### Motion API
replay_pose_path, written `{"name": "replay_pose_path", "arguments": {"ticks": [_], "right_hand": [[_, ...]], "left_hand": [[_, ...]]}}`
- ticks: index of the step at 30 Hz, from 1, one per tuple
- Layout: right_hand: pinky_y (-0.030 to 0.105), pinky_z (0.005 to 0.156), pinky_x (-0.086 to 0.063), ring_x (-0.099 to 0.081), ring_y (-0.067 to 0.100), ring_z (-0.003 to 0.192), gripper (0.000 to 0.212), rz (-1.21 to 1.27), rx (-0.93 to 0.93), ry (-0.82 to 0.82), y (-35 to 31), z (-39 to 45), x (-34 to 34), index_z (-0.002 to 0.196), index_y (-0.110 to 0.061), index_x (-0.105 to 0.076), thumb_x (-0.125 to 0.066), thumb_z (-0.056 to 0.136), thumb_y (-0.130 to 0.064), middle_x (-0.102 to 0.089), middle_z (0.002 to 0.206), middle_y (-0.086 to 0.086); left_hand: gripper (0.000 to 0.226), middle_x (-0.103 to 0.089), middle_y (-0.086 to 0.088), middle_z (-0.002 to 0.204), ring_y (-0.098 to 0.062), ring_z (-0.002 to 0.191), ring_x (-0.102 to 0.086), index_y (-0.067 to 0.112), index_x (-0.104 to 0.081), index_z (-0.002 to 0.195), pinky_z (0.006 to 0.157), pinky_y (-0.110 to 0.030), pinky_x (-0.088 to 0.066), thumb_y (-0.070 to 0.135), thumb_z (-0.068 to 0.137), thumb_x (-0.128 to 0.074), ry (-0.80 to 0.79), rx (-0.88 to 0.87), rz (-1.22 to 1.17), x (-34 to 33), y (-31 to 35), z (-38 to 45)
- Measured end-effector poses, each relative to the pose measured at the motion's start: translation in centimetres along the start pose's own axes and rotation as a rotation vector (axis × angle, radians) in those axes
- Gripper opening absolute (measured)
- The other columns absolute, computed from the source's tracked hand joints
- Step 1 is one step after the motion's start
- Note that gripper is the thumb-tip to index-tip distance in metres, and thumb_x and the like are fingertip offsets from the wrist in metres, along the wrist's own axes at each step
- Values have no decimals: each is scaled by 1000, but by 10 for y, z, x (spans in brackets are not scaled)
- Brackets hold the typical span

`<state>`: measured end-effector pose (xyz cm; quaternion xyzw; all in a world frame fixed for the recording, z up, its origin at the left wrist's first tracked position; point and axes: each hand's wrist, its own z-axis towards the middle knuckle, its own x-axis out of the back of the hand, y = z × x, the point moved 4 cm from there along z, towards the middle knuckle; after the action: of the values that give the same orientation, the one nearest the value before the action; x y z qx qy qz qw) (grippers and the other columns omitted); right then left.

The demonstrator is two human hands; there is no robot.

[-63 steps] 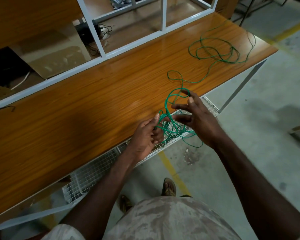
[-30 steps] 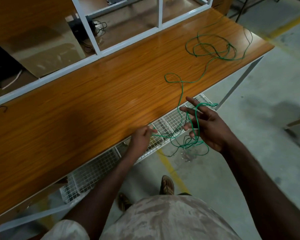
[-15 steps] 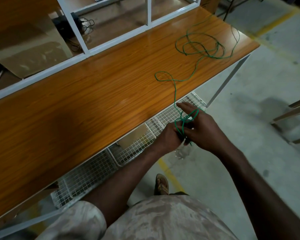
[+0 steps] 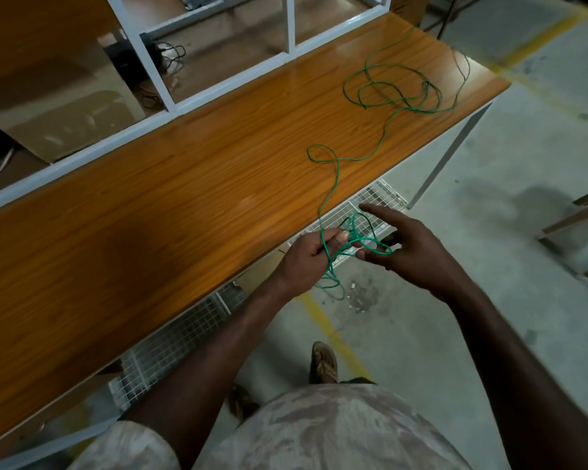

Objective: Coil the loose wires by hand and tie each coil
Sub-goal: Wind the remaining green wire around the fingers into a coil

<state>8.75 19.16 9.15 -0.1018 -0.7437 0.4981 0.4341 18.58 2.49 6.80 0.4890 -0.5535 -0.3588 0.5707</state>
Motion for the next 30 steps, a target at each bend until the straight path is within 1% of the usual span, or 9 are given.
{"name": "replay_pose_path", "arguments": {"ticks": [2, 5, 7, 10, 13, 18, 21, 26, 30], "right_hand": [[31, 74, -65, -73, 10, 95, 80, 7, -13, -17, 5, 4, 9, 150, -43, -56, -85, 87, -3, -55, 150, -23], [32, 89, -61, -69, 12, 117, 87, -123, 81, -62, 1, 8, 24, 143, -40, -62, -59, 81, 21, -56, 154, -16], [33, 101, -55, -63, 9, 132, 83, -114, 189, -24, -15, 11, 27, 135, -30, -71, -48, 77, 25, -61, 150, -14], [30, 110, -50, -65, 4, 130, 48, -150, 385, 27, -48, 17, 20, 128, -21, -76, -61, 95, 11, -71, 137, -11], [31, 113, -48, -64, 13, 132, 38, -377, 450, -216, -59, 27, -10, 136, -20, -71, -77, 98, -23, -69, 143, -4], [43, 82, -60, -76, 24, 96, 31, -488, 495, -213, -53, 34, -39, 123, -21, -77, -78, 96, -35, -81, 110, 2], [40, 66, -58, -74, 21, 74, 33, -532, 488, -175, -50, 34, -36, 115, -24, -80, -63, 102, -49, -82, 91, -1], [39, 64, -58, -70, 14, 64, 28, -507, 308, -15, -42, 40, -12, 100, -22, -79, -62, 106, -44, -76, 75, -5], [33, 61, -60, -70, 6, 53, 25, -182, 146, 185, -38, 32, 31, 92, -16, -79, -66, 106, -32, -75, 67, -8]], "left_hand": [[27, -59, 11, 71, 4, 64, -57, 14, -71, 100, 65, -6, -38, 16, 114, -48, 18, 4, 37, 11, 1, -3], [32, -72, 21, 87, 20, 78, -61, 9, -79, 115, 74, -10, -43, 25, 114, -51, 34, -26, 95, 28, 0, -9], [31, -60, 7, 73, 17, 59, -51, 11, -79, 116, 60, -8, -35, 23, 114, -50, 25, -39, 137, 33, -5, -11], [29, -43, 13, 57, 3, 54, -42, 26, -78, 109, 56, -24, -33, 31, 114, -50, 6, -53, 179, 38, -15, -10], [33, -43, 12, 66, -7, 62, -43, 47, -71, 91, 59, -34, -37, 32, 113, -51, -16, -106, 160, 39, -18, -9], [44, -50, 14, 65, -1, 63, -46, 51, -65, 76, 62, -31, -40, 30, 113, -51, -34, -71, 94, 40, -16, -11], [45, -60, -9, 71, -20, 68, -58, 32, -69, 78, 67, -58, -53, 62, 105, -50, -41, 12, -1, 40, -28, -9], [71, -72, -6, 131, -27, 126, -65, 21, -70, 135, 109, -52, -52, 73, 103, -33, 44, 212, -414, 45, -55, -5], [68, -72, -9, 111, -23, 109, -68, 16, -67, 138, 99, -45, -57, 64, 109, -27, 258, 306, -810, 57, -74, -2]]}}
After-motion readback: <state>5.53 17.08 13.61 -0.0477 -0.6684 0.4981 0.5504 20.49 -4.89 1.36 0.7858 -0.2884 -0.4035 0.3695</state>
